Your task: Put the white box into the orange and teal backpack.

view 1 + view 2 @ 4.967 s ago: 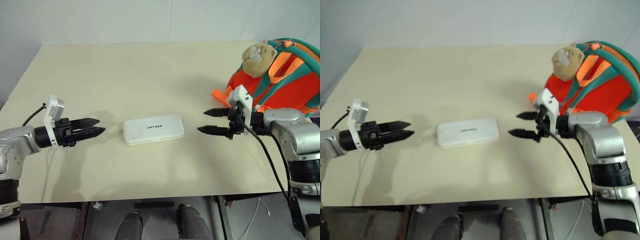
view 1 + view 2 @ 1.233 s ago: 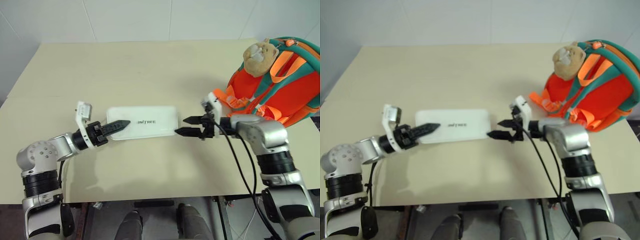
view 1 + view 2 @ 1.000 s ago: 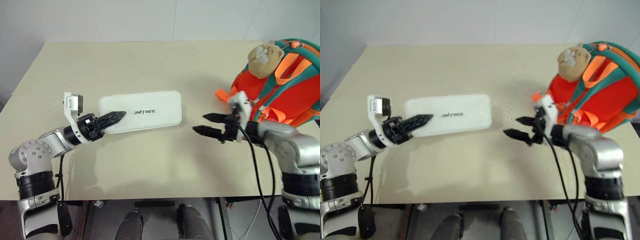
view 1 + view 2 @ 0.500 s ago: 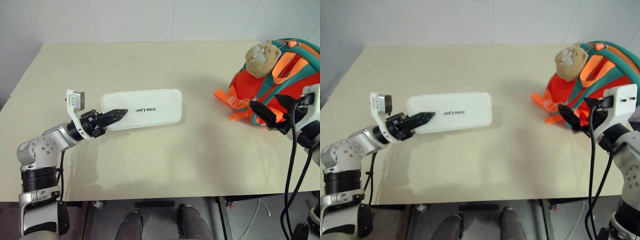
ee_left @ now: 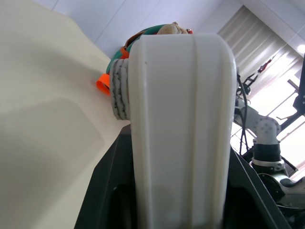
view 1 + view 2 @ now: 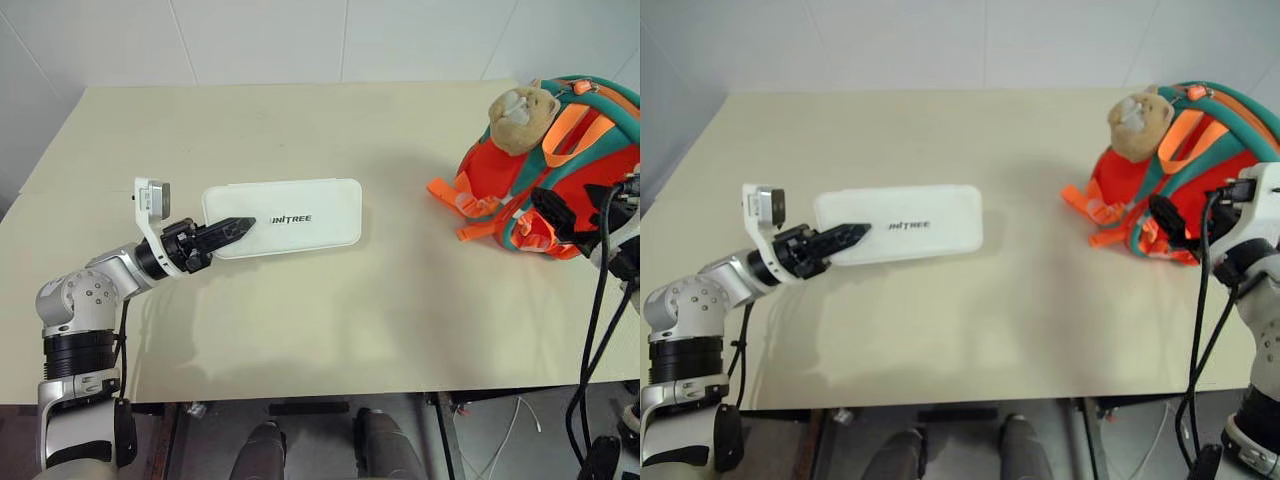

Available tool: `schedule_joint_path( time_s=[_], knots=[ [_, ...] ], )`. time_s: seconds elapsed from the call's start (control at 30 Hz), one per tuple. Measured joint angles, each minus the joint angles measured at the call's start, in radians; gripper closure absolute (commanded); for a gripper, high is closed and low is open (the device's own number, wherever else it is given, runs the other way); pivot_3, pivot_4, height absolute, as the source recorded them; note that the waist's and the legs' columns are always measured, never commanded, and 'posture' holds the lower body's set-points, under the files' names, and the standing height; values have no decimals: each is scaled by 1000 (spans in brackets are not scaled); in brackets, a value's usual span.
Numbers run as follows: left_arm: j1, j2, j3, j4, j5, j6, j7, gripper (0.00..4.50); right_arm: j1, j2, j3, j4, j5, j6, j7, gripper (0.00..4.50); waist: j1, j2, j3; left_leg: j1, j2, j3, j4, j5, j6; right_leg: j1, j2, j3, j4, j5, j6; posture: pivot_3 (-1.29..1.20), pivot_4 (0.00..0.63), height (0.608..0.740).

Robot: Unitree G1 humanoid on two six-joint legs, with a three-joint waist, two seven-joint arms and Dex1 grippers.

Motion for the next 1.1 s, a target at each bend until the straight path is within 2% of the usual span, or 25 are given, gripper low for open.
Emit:
schedule_joint_path(
  time_s=[0.37, 0.57, 0.67, 1.0, 1.07, 1.1],
  knots=[
    [19, -2, 26, -12, -8, 0, 23, 3191, -188, 20, 89, 272, -29, -133, -8, 0, 1, 0, 0, 0, 0, 0, -1, 0, 0, 0, 0, 0, -1, 0, 0, 0, 150, 740],
    [29, -4, 37, -23, -24, 1, 39, 3191, -243, 47, 121, 327, -37, -187, -9, 0, -3, 0, 0, 0, 0, 0, -1, 0, 0, 0, 0, 0, 0, 0, 0, 0, 150, 740],
    [32, -5, 40, -30, -26, 1, 45, 3191, -255, 90, 131, 339, -38, -229, -26, 566, -3, 0, 0, 0, 0, 0, -1, 0, 0, 0, 0, 0, 1, 0, 0, 0, 150, 740],
    [34, -8, 41, -43, -28, 1, 58, 3191, -244, 103, 161, 338, -35, -258, -8, 4012, -3, 0, 0, 0, 0, 0, -1, 0, 0, 0, 0, 0, 1, 0, 0, 0, 150, 740],
    [34, -8, 41, -43, -28, 1, 58, 3191, -244, 100, 162, 339, -34, -258, 2, 4393, -4, 0, 0, 0, 0, 0, -1, 0, 0, 0, 0, 0, 1, 0, 0, 0, 150, 740],
    [34, -8, 41, -42, -28, 1, 58, 3191, -244, 99, 162, 340, -35, -258, 4, 4402, -4, 0, 0, 0, 0, 0, -1, 0, 0, 0, 0, 0, 1, 0, 0, 0, 150, 740]
  ],
)
